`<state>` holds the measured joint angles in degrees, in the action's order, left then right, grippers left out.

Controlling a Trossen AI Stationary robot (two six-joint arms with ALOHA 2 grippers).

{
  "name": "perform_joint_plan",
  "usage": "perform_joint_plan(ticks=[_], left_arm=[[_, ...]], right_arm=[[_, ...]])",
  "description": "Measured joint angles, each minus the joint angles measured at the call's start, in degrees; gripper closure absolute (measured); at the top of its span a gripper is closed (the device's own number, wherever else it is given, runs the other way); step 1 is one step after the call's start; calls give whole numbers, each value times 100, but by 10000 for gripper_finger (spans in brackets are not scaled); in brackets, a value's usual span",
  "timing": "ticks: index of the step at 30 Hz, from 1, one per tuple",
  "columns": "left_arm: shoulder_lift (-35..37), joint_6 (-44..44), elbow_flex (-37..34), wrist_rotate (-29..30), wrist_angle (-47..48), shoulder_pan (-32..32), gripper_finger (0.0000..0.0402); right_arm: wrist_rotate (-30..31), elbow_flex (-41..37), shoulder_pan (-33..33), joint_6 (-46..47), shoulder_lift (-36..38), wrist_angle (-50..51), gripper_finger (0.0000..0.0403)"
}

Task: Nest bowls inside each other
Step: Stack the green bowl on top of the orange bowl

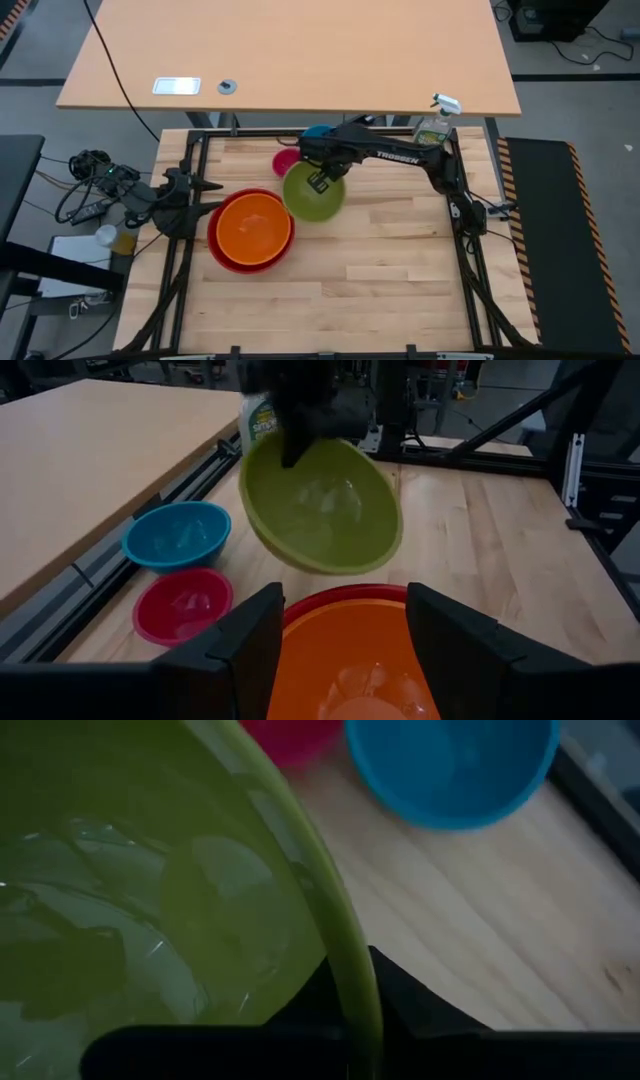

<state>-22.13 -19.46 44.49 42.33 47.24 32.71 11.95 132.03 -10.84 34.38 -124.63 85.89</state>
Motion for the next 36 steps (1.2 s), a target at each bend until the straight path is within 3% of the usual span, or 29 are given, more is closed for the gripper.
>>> perform_joint_plan(ticks=[4,12,17,20,29,36], left_arm=[[0,42,0,0,2,0,187],[2,80,0,2,-4,0,187],[2,66,0,-27,55,0,187],[2,53,0,-166,55,-2,187],[2,54,0,-392,84,-2,187],[2,44,0,-883,78,-2,187]], right_arm=[[115,290,174,139,36,-510,383],[-530,254,655,-602,-500,-2658,374],[-259,252,713,-794,-951,-2723,374],[-393,252,697,-851,-1145,-2656,372],[-455,155,696,-854,-1054,-2779,356],[-543,153,758,-896,-1068,-2670,327]])
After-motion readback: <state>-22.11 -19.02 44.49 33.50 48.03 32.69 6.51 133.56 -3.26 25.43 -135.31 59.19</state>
